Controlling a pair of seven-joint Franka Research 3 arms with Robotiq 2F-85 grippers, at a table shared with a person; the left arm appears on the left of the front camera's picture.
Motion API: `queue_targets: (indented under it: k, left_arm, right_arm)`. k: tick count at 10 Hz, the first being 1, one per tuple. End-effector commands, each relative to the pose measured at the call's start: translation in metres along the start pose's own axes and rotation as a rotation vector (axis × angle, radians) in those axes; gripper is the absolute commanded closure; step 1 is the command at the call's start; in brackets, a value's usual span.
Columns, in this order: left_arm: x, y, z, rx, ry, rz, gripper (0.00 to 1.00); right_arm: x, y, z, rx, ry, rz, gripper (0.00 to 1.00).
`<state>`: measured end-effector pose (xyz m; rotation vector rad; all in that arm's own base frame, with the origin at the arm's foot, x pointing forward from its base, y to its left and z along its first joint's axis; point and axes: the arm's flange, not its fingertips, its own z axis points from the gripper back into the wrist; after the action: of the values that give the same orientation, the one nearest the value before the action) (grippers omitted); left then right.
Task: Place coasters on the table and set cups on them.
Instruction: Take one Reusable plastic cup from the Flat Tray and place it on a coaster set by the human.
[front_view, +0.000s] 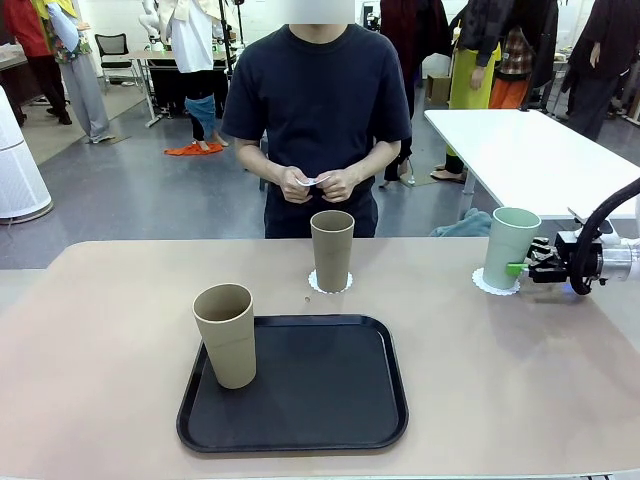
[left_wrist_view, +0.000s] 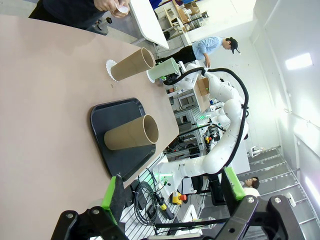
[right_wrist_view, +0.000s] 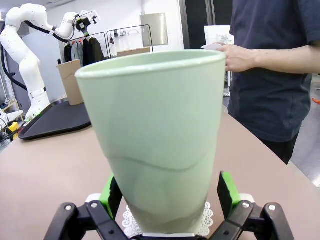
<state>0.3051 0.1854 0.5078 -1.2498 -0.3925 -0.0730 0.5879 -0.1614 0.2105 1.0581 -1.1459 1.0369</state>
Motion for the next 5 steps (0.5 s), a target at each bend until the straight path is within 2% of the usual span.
queue_targets:
  k: [1, 5]
  left_arm:
    - [-0.0003, -0.002, 0.0016, -0.014, -0.008, -0.005, 0.0]
    - [-0.0003, -0.002, 0.0016, -0.014, -0.008, -0.005, 0.0]
  right_arm:
    - [0.0081, -0.0048, 0.0046, 0.0, -0.014, -0.02, 0.0]
    - [0.0099, -0.0054, 0.0076, -0.005, -0.019, -0.021, 0.0]
